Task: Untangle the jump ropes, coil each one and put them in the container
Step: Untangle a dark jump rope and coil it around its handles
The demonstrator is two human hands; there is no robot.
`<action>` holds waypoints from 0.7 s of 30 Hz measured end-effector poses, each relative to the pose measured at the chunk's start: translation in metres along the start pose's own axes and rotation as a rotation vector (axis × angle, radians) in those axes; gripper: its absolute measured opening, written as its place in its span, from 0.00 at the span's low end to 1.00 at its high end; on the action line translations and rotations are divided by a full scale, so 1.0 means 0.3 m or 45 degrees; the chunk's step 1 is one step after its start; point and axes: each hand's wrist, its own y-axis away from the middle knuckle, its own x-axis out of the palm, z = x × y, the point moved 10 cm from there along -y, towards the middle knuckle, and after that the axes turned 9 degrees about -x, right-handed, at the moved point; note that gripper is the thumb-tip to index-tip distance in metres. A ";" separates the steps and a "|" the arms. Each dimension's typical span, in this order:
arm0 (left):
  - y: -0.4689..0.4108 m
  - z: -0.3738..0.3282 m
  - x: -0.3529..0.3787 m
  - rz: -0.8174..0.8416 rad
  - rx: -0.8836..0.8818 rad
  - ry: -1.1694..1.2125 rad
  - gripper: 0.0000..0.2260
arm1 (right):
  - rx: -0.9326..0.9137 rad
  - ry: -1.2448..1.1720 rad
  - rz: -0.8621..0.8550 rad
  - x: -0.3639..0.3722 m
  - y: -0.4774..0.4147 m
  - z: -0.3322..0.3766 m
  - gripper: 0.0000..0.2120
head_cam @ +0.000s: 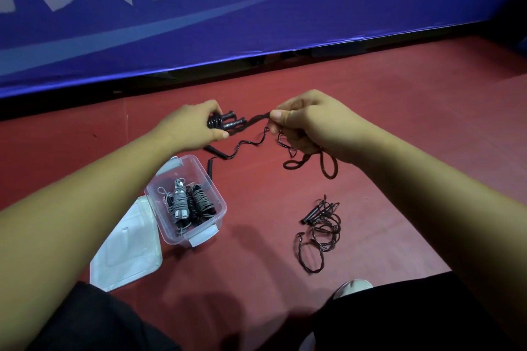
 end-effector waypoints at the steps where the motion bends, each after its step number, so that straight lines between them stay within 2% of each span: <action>1: 0.011 -0.019 0.017 0.048 0.037 -0.065 0.17 | -0.018 -0.002 -0.026 -0.005 -0.004 0.009 0.14; 4: 0.079 -0.094 0.090 0.271 0.185 -0.094 0.14 | -0.076 -0.039 -0.128 -0.043 -0.009 0.033 0.13; 6: 0.135 -0.152 0.116 0.350 0.285 -0.041 0.13 | -0.086 -0.091 -0.202 -0.084 -0.006 0.036 0.13; 12: 0.217 -0.267 0.139 0.287 0.440 -0.239 0.24 | -0.055 -0.170 -0.299 -0.135 0.000 0.007 0.14; 17: 0.253 -0.307 0.136 0.274 0.555 -0.105 0.17 | -0.005 -0.199 -0.374 -0.165 -0.017 -0.033 0.15; 21: 0.298 -0.356 0.109 0.283 0.706 0.054 0.19 | 0.080 -0.091 -0.431 -0.217 -0.019 -0.110 0.15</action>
